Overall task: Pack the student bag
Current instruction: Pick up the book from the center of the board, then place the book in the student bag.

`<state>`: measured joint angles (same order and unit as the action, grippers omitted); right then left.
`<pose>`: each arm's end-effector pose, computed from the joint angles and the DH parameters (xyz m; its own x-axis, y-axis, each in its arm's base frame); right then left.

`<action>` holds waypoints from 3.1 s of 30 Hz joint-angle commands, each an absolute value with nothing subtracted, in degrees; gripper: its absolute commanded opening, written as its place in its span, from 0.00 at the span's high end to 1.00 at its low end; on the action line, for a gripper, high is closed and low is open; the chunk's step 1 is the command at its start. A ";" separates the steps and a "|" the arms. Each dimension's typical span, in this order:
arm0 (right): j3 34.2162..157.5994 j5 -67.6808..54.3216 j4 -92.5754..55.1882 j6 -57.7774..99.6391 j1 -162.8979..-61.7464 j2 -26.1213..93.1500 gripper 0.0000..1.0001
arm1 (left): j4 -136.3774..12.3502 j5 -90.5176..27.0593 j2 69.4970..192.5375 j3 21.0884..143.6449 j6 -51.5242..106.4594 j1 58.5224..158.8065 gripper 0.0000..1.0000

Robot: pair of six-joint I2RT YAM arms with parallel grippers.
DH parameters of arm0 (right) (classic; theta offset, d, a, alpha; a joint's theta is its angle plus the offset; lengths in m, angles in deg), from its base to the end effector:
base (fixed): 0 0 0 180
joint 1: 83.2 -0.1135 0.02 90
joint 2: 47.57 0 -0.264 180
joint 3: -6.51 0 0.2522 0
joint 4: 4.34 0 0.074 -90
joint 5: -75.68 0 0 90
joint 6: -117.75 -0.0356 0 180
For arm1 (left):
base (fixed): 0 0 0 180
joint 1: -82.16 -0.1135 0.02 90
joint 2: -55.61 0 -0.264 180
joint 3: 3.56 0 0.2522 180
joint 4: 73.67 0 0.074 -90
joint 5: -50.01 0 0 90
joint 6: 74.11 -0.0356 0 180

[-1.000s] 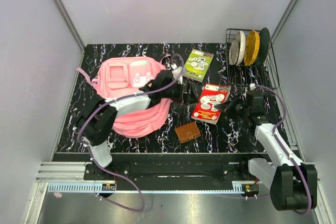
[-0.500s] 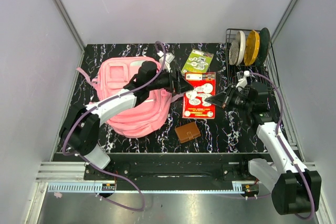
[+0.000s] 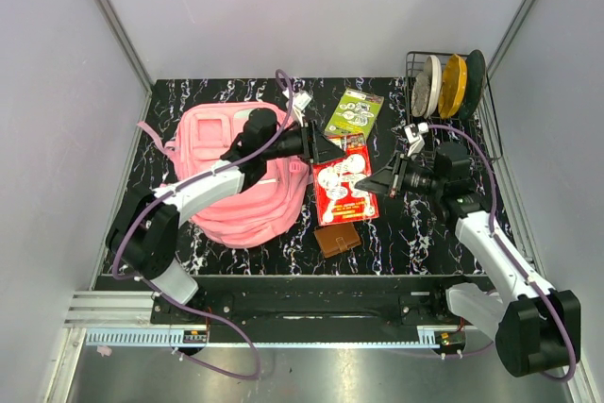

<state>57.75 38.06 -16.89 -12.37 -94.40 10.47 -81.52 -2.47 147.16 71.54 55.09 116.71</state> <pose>0.2113 0.0706 0.2759 -0.7974 0.2431 -0.5524 -0.4418 0.3884 0.8087 0.2925 -0.2278 0.2907 -0.6932 -0.1313 -0.7087 0.6551 0.2952 -0.6955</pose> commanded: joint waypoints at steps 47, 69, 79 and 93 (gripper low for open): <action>54.28 10.82 20.66 -39.40 -115.80 21.60 0.11 | -99.63 -23.38 119.16 51.07 77.32 108.36 1.00; 56.30 0.76 0.75 -34.14 -115.80 10.98 1.00 | -73.84 -24.25 117.67 56.06 59.95 108.36 0.01; 55.43 -13.44 -19.77 -31.67 -114.92 2.71 1.00 | -31.13 -36.75 113.43 62.14 35.67 108.27 0.01; 54.12 -14.06 -22.05 -32.46 -112.29 0.95 1.00 | -19.92 -44.29 131.71 69.70 24.59 125.31 0.01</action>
<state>53.66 -12.28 -24.99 -32.24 -112.84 3.74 -22.39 -38.45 128.10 66.53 27.92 122.94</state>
